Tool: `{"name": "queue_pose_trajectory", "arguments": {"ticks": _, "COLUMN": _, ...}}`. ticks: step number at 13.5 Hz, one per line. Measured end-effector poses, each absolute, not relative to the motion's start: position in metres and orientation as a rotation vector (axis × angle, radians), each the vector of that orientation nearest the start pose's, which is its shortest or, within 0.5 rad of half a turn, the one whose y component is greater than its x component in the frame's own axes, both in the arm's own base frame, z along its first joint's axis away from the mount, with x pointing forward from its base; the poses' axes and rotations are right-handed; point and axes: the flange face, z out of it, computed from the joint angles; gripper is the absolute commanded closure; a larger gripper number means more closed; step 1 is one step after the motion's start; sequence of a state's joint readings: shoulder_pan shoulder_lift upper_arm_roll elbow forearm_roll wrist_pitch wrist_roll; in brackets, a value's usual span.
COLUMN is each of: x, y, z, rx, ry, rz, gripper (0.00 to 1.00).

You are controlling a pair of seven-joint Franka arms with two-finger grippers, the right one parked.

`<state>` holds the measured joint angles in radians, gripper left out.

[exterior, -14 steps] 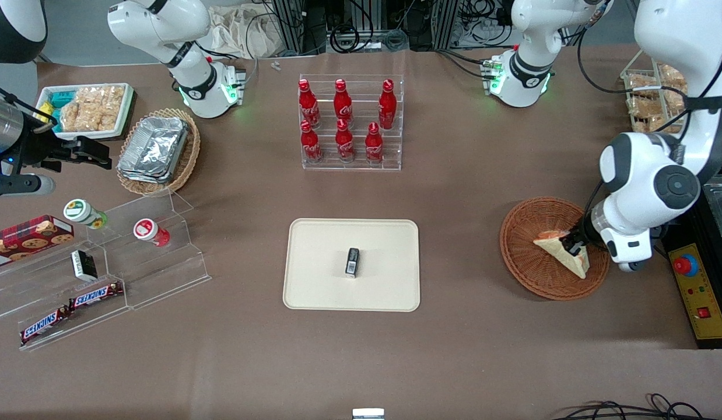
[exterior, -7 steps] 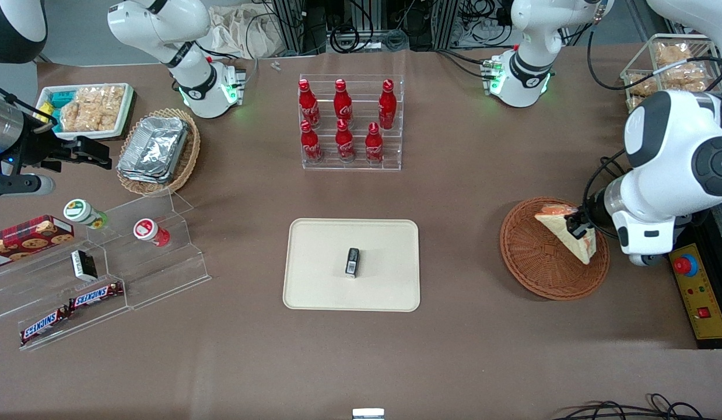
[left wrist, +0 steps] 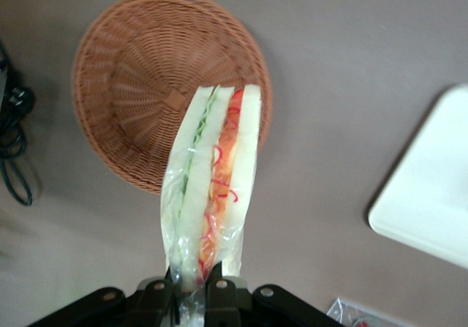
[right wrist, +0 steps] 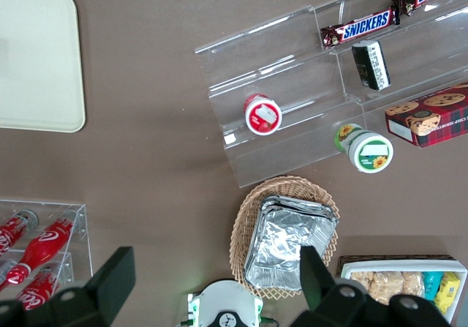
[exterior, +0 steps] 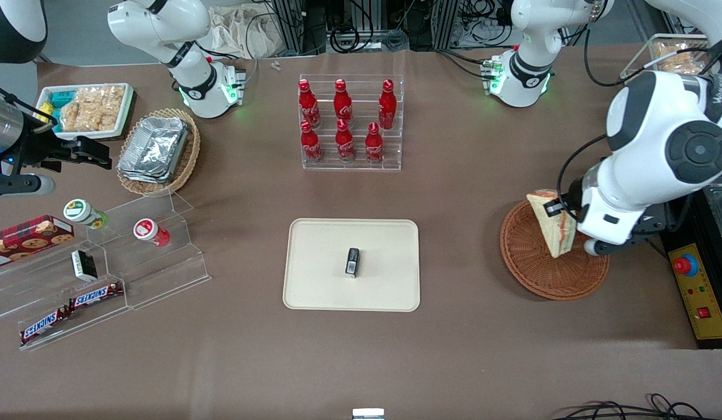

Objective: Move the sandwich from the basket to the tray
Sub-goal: 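Lift the sandwich up out of the basket with the left gripper, then carry the sandwich over to the white tray beside the black box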

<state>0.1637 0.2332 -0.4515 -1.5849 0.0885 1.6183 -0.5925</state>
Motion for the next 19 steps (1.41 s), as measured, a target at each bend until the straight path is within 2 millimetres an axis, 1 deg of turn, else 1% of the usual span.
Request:
{"name": "queue_pose_trajectory", "arguments": {"ticks": 3, "x": 0.576, "y": -0.192, "z": 0.501, "rx": -3.077, "ry": -0.225, "rz": 0.258, "gripper": 0.99}}
{"name": "queue_pose_trajectory", "arguments": {"ticks": 4, "x": 0.573, "y": -0.205, "z": 0.497, "rx": -3.083, "ry": -0.171, "rz": 0.265, "gripper": 0.99}}
{"name": "queue_pose_trajectory", "arguments": {"ticks": 6, "x": 0.569, "y": -0.231, "z": 0.483, "rx": -3.092, "ry": -0.072, "rz": 0.286, "gripper": 0.99}}
{"name": "queue_pose_trajectory", "arguments": {"ticks": 9, "x": 0.565, "y": -0.270, "z": 0.451, "rx": -3.073, "ry": 0.056, "rz": 0.297, "gripper": 0.99}}
{"name": "queue_pose_trajectory", "arguments": {"ticks": 12, "x": 0.566, "y": -0.319, "z": 0.411, "rx": -3.085, "ry": 0.189, "rz": 0.205, "gripper": 0.99}}
{"name": "queue_pose_trajectory", "arguments": {"ticks": 14, "x": 0.565, "y": -0.352, "z": 0.380, "rx": -3.103, "ry": 0.168, "rz": 0.128, "gripper": 0.99}}
{"name": "queue_pose_trajectory", "arguments": {"ticks": 16, "x": 0.565, "y": -0.374, "z": 0.354, "rx": -3.124, "ry": 0.119, "rz": 0.065, "gripper": 0.99}}
{"name": "queue_pose_trajectory", "arguments": {"ticks": 17, "x": 0.565, "y": -0.381, "z": 0.341, "rx": -3.141, "ry": 0.102, "rz": 0.058, "gripper": 0.99}}
{"name": "queue_pose_trajectory", "arguments": {"ticks": 19, "x": 0.568, "y": -0.390, "z": 0.316, "rx": -3.183, "ry": 0.095, "rz": 0.056, "gripper": 0.99}}
